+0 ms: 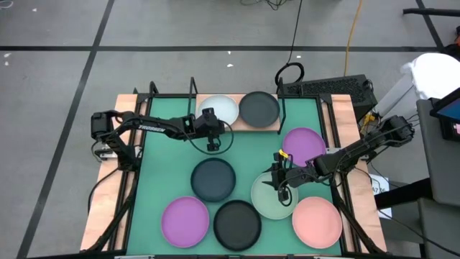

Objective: Place and stack plates onto a shelf
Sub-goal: Put the white plate on the shelf, then stack the right purple plate on top of the black plate on the shelf

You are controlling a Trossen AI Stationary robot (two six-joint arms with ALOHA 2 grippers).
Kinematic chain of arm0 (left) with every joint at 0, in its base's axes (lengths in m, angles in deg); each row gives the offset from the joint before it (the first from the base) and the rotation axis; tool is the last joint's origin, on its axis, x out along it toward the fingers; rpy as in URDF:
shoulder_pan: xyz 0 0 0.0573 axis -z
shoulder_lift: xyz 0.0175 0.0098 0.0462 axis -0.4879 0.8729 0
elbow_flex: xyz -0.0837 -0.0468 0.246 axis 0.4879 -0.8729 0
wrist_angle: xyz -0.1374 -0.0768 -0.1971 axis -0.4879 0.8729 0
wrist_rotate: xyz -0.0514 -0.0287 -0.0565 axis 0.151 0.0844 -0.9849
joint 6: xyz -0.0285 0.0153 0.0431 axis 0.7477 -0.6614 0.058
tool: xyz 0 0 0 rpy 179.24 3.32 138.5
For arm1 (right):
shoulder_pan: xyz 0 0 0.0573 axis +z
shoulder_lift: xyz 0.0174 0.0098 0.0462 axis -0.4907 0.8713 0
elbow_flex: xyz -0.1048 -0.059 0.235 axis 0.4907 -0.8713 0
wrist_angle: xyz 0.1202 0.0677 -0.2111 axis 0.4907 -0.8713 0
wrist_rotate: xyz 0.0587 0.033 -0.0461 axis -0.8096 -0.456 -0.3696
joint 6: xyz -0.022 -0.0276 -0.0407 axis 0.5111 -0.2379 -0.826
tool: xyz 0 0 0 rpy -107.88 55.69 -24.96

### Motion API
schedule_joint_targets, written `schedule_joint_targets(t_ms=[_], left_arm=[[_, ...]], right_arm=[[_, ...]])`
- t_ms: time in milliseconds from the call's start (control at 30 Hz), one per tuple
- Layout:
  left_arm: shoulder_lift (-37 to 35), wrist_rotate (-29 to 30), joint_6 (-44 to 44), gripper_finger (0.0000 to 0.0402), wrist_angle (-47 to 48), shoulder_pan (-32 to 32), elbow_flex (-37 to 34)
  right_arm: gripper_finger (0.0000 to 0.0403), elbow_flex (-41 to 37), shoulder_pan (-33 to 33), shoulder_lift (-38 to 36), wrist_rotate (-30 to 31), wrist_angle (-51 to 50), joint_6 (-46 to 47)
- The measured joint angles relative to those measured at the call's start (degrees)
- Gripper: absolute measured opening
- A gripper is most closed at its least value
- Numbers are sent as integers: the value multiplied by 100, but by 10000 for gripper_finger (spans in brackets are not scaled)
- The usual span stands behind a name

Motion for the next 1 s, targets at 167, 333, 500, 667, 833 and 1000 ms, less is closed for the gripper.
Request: schedule_joint_targets(t_ms=[167, 333, 500, 667, 833, 1000], left_arm=[[0, 34, 0, 38, 12, -11, 0], [0, 49, 0, 41, 31, -22, 0], [0, 53, 111, 79, 35, -38, 0], [0, 54, 164, 117, 26, -34, 0], [0, 54, 293, 124, -107, -32, 0], [-26, 56, 356, 125, -104, 4, -4]], right_arm=[[159, 0, 0, 0, -2, 2, 0], [159, 0, 0, 0, -2, -1, 0], [159, 0, 0, 0, -2, -1, 0], [159, 0, 0, 0, -2, -1, 0], [159, 0, 0, 0, -2, -1, 0], [159, 0, 0, 0, -2, -2, 0]])
